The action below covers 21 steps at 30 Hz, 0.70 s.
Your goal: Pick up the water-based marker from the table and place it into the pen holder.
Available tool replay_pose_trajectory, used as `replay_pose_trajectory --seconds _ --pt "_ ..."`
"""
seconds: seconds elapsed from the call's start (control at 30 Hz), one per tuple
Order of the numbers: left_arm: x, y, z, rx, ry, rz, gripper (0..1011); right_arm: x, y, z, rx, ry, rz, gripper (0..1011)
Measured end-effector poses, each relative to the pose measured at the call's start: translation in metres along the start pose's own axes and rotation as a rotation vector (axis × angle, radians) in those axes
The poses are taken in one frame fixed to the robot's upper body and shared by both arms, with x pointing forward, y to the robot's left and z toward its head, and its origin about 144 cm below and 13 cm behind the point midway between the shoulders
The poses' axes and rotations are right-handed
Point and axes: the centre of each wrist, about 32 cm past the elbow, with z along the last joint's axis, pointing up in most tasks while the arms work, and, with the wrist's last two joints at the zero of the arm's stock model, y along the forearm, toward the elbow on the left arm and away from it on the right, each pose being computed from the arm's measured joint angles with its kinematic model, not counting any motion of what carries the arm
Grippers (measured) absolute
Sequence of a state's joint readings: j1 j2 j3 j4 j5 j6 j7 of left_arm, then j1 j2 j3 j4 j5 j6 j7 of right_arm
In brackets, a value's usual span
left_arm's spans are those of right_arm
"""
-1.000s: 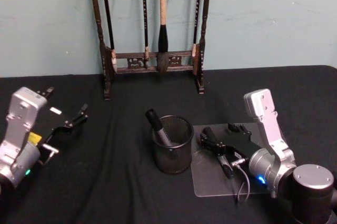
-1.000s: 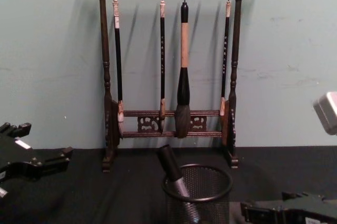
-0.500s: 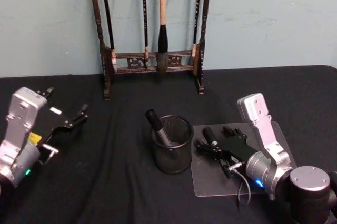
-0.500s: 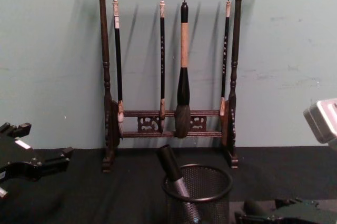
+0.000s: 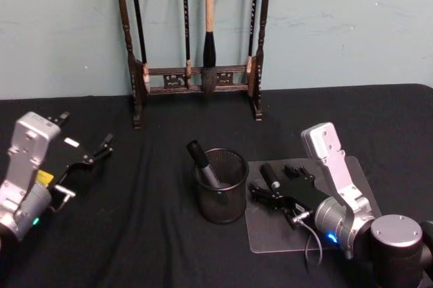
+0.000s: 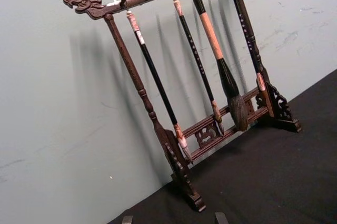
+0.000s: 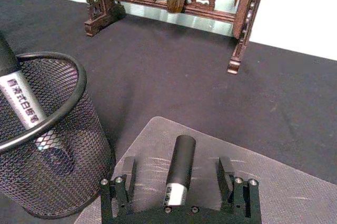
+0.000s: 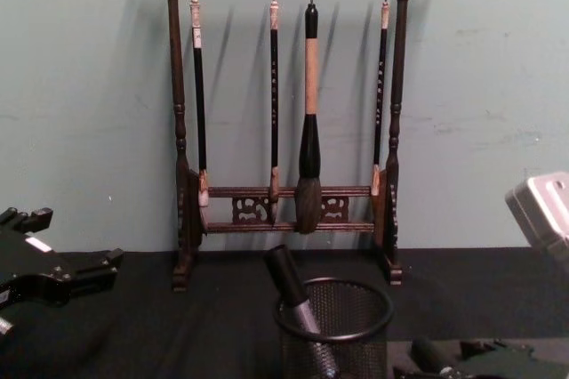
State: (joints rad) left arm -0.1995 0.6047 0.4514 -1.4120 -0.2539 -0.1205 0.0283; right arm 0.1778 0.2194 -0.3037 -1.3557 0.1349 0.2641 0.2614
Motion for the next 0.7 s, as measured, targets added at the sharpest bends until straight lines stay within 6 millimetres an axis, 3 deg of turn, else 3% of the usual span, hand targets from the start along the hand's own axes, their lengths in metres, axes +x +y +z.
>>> replay_pose_trajectory --seconds 0.7 --pt "0.0 0.0 0.0 0.0 0.0 0.0 1009 -0.0001 0.001 -0.0019 -0.014 0.003 0.005 1002"
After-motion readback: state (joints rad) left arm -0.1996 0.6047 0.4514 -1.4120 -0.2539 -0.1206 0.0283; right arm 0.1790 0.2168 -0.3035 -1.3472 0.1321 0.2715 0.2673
